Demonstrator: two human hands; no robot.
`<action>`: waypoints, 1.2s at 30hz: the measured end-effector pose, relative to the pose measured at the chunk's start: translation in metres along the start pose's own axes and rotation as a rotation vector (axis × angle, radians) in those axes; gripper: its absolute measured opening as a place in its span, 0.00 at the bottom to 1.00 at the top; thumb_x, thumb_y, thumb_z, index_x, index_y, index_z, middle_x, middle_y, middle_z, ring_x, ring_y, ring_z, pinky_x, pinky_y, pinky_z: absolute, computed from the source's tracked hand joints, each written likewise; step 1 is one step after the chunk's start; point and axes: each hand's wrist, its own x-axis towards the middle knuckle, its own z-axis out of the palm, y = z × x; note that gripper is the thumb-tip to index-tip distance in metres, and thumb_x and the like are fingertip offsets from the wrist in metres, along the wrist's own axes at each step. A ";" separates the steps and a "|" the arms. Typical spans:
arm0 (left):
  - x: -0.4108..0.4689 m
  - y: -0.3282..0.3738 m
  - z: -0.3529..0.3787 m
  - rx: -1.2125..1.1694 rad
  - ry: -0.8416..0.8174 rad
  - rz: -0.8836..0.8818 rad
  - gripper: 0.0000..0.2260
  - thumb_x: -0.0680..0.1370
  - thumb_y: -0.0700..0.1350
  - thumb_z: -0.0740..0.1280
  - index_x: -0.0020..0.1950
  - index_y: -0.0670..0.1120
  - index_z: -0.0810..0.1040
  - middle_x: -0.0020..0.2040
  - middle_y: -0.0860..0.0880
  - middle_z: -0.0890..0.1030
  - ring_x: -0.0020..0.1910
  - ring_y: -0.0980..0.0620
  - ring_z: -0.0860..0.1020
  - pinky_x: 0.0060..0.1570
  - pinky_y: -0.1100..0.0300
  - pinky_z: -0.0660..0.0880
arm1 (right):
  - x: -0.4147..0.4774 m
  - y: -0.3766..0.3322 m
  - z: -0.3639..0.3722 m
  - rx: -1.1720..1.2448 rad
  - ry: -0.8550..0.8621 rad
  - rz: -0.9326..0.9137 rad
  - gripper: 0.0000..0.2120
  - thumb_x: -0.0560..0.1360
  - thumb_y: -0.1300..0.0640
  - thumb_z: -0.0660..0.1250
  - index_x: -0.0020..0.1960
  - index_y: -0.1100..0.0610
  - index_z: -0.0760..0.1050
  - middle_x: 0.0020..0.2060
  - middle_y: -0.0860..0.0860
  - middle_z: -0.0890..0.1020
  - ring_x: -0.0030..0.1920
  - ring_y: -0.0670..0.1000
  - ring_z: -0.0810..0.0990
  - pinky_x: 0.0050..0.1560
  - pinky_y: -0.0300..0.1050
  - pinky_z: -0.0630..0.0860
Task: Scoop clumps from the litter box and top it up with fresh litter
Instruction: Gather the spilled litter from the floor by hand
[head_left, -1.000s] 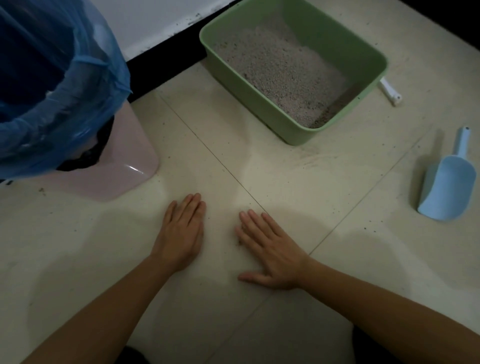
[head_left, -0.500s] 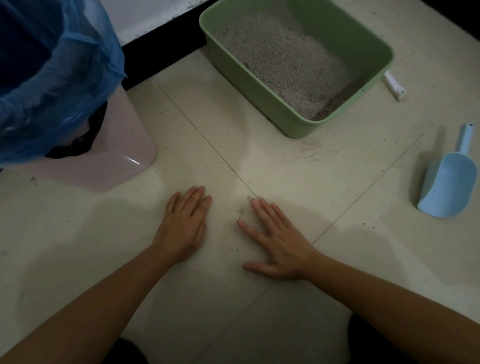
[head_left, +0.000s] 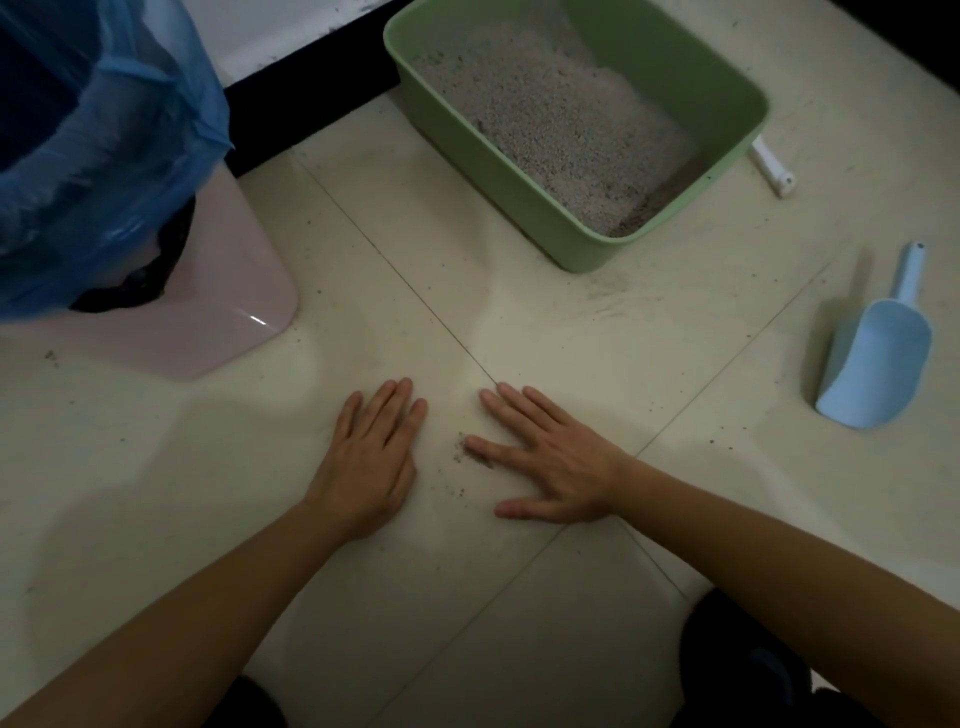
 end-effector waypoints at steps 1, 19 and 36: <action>-0.001 0.002 0.000 -0.010 -0.002 0.005 0.27 0.79 0.51 0.49 0.77 0.43 0.61 0.79 0.41 0.56 0.78 0.44 0.53 0.74 0.40 0.53 | -0.004 0.000 0.002 0.047 0.024 0.036 0.37 0.79 0.30 0.49 0.81 0.44 0.43 0.79 0.58 0.39 0.79 0.57 0.36 0.78 0.59 0.46; -0.002 0.012 0.005 -0.163 0.289 0.132 0.17 0.78 0.41 0.61 0.64 0.35 0.76 0.45 0.41 0.75 0.41 0.41 0.72 0.42 0.50 0.71 | 0.025 -0.005 0.021 0.342 0.411 0.068 0.11 0.76 0.41 0.68 0.53 0.41 0.84 0.46 0.49 0.76 0.45 0.52 0.73 0.45 0.47 0.69; 0.005 0.066 0.018 -0.296 0.321 -0.007 0.15 0.80 0.46 0.63 0.59 0.38 0.80 0.44 0.45 0.75 0.44 0.50 0.68 0.40 0.55 0.73 | -0.001 0.030 0.014 0.440 0.596 0.352 0.13 0.78 0.50 0.65 0.47 0.59 0.83 0.41 0.53 0.83 0.42 0.53 0.81 0.47 0.45 0.79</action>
